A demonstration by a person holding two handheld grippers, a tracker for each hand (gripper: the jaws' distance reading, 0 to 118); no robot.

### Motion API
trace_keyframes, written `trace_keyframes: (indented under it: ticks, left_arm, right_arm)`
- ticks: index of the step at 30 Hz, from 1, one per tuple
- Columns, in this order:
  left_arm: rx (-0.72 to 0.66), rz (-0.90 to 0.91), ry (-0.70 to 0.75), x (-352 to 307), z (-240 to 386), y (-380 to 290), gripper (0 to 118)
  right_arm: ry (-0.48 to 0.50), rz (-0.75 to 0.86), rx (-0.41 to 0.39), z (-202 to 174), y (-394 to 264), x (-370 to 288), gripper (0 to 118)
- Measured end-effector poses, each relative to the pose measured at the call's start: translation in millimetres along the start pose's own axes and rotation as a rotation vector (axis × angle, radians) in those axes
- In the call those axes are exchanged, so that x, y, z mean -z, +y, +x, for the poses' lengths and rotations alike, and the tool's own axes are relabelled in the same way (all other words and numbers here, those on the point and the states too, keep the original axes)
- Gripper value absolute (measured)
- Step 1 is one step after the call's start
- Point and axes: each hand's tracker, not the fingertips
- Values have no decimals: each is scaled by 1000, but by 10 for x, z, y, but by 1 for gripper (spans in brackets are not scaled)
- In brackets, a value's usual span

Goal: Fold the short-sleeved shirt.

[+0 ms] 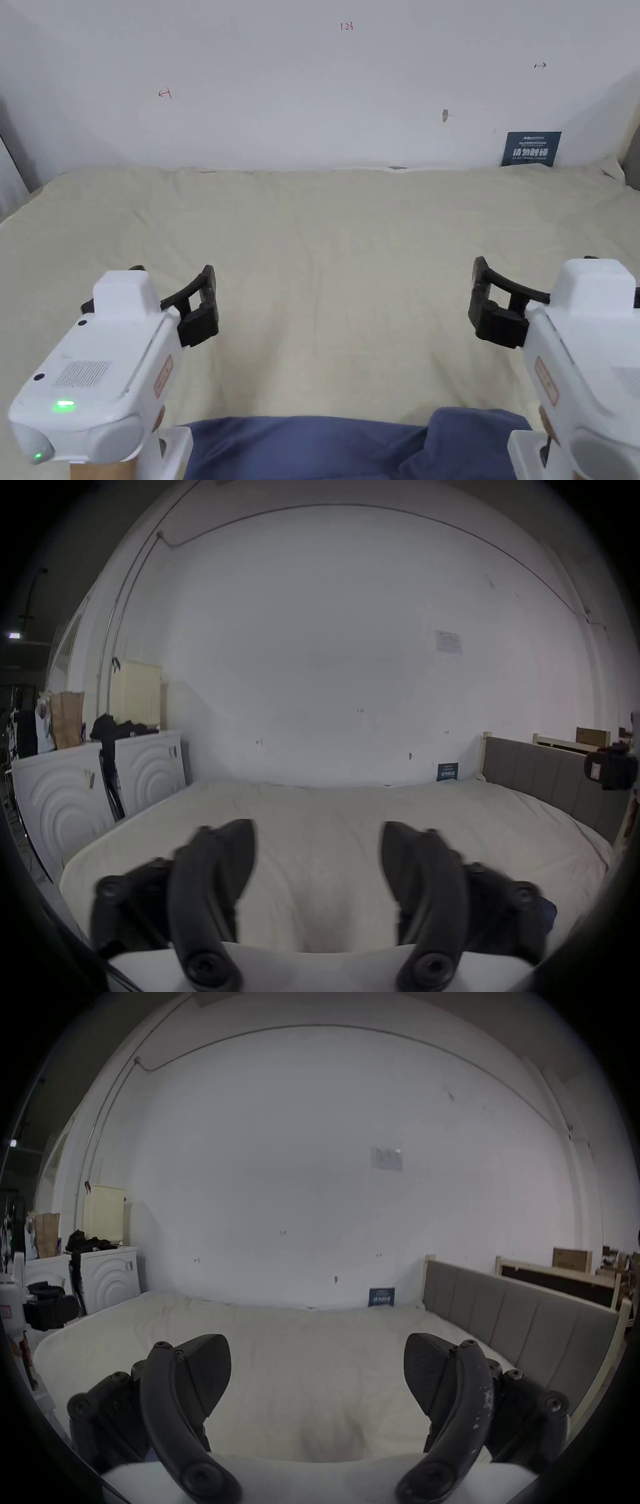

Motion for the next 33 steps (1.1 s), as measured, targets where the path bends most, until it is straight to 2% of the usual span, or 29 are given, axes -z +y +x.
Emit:
trace_keyframes:
  ticks: [2,3,4,5,6,12,14,17,21,23,26,30,32,33]
  left_arm:
    - [20,19,-4,-12,57,-12,51]
    - [30,19,-4,-13,80,-22,26]
    - [32,15,-9,2,84,-31,7]
    - [30,5,-22,7,84,-39,0]
    - [11,3,-30,7,83,-40,0]
    - [-36,-36,-44,54,-31,-77,0]
    - [-68,-101,-62,106,-131,-95,0]
    - [-214,-247,-135,225,-432,-187,0]
    - [-485,-455,-241,386,-995,-473,0]
    - [-563,-513,-266,425,-1265,-675,0]
    - [-589,-692,-324,522,-1609,-991,1]
    - [-572,-804,-291,514,-1816,-1323,3]
    - [-568,-812,-265,524,-1872,-1473,9]
    - [-598,-839,-266,537,-1915,-1555,27]
  right_arm:
    - [1,22,-8,-28,-9,-16,95]
    - [-1,27,-10,-42,-11,-23,75]
    - [-2,30,-13,-53,-23,-9,48]
    - [-5,28,-24,-62,-38,14,21]
    - [-1,26,-26,-62,-50,22,2]
    - [5,0,-29,-62,-119,107,2]
    - [14,-9,-22,-67,-120,91,2]
    - [23,-24,-23,-94,-134,122,2]
    - [36,-40,-31,-136,-164,159,2]
    - [44,-52,-35,-164,-182,186,2]
    - [55,-69,-42,-255,-190,204,2]
    - [61,-104,-55,-335,-250,269,2]
    - [60,-126,-55,-370,-291,304,2]
    - [59,-137,-57,-390,-306,318,2]
